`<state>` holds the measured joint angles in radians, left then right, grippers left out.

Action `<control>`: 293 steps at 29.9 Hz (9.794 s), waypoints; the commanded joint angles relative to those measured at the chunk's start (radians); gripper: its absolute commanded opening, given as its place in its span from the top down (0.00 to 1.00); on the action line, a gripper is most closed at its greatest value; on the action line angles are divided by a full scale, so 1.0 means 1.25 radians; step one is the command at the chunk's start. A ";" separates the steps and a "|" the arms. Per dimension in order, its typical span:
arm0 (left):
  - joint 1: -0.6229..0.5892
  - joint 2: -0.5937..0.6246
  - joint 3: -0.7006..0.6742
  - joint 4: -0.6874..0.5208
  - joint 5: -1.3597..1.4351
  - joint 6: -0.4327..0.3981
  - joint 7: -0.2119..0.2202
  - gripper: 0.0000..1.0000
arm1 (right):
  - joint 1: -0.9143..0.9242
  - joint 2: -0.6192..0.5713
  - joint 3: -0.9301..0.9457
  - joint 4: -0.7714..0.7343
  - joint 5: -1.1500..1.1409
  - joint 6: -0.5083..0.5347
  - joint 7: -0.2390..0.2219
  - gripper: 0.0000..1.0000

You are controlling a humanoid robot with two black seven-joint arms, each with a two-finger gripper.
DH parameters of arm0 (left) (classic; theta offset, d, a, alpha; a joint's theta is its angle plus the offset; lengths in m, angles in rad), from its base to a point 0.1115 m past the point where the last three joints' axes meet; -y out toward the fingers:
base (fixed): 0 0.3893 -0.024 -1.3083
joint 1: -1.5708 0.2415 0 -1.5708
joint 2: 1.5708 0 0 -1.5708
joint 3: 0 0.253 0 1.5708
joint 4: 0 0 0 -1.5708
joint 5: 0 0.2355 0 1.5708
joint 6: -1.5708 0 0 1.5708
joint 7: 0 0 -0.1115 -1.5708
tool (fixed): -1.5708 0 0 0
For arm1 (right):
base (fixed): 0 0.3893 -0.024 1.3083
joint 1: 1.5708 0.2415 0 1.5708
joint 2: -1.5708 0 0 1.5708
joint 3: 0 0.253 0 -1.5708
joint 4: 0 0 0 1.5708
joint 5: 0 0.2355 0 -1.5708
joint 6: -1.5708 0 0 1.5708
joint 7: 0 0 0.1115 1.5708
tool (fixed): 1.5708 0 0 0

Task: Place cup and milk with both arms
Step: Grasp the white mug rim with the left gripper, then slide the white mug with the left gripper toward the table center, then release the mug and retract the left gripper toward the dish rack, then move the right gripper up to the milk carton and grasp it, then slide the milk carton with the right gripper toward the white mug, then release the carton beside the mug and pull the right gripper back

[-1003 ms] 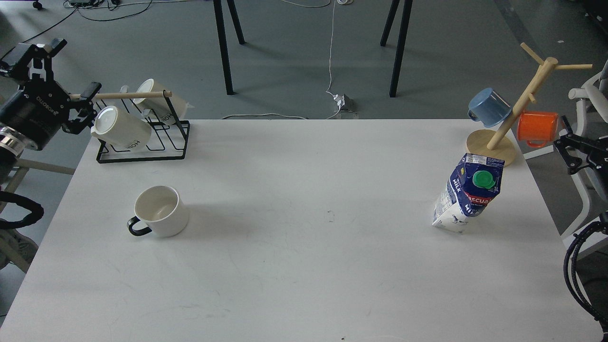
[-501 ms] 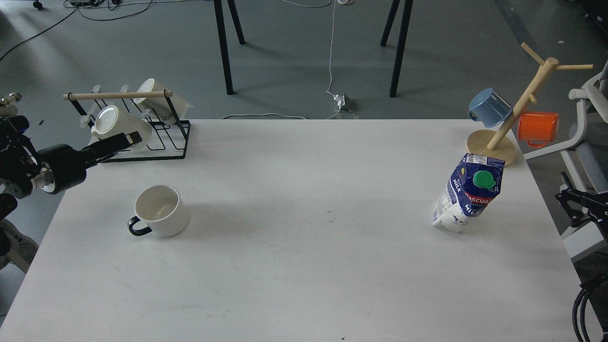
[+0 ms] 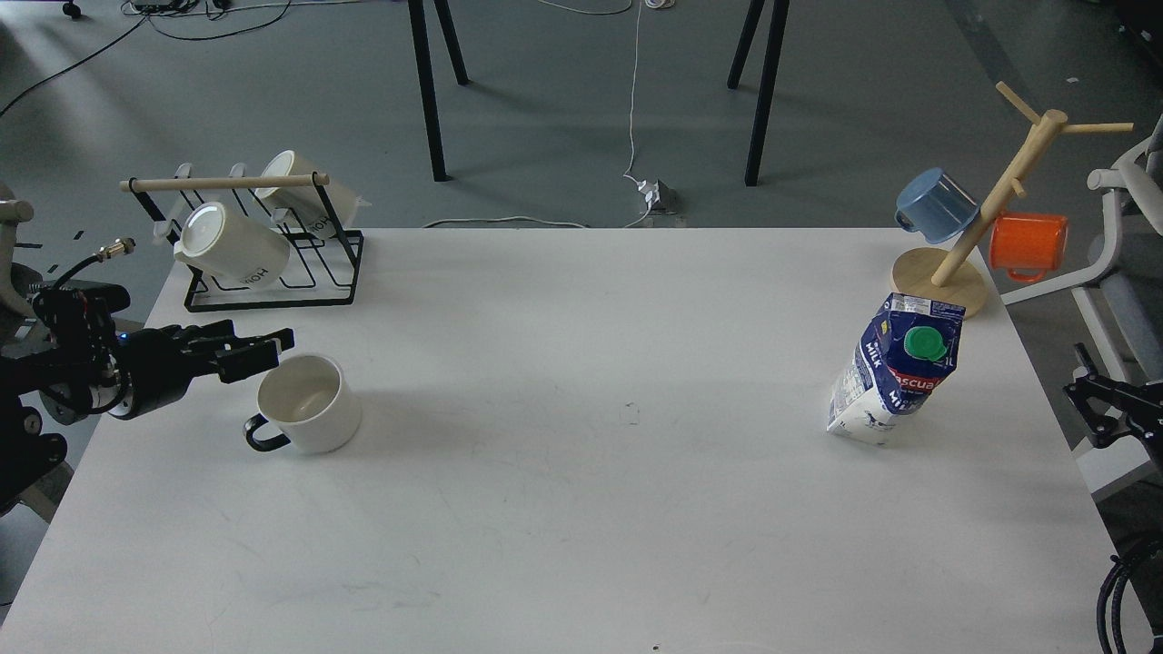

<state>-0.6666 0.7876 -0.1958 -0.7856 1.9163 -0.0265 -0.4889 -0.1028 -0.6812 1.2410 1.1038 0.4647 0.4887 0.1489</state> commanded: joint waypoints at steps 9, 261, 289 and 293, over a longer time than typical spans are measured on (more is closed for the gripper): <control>0.018 -0.045 0.003 0.010 0.056 0.003 0.000 0.03 | -0.010 0.007 -0.001 -0.001 -0.001 0.000 0.000 0.02; 0.445 -0.057 -0.704 -0.185 -0.900 -0.370 0.000 0.01 | 0.045 0.400 -0.331 0.190 -0.074 0.000 -0.010 0.62; 0.447 -0.058 -0.704 -0.184 -0.901 -0.370 0.000 0.01 | 0.037 0.394 -0.336 0.183 -0.074 0.000 -0.011 0.01; 0.447 -0.058 -0.704 -0.184 -0.901 -0.370 0.000 0.01 | 0.029 0.393 -0.337 0.189 -0.076 0.000 -0.014 0.00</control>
<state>-0.1076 0.7148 -1.0754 -1.0162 0.7900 -0.4887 -0.4887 -0.0591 -0.1885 0.8199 1.3359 0.3712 0.4887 0.1341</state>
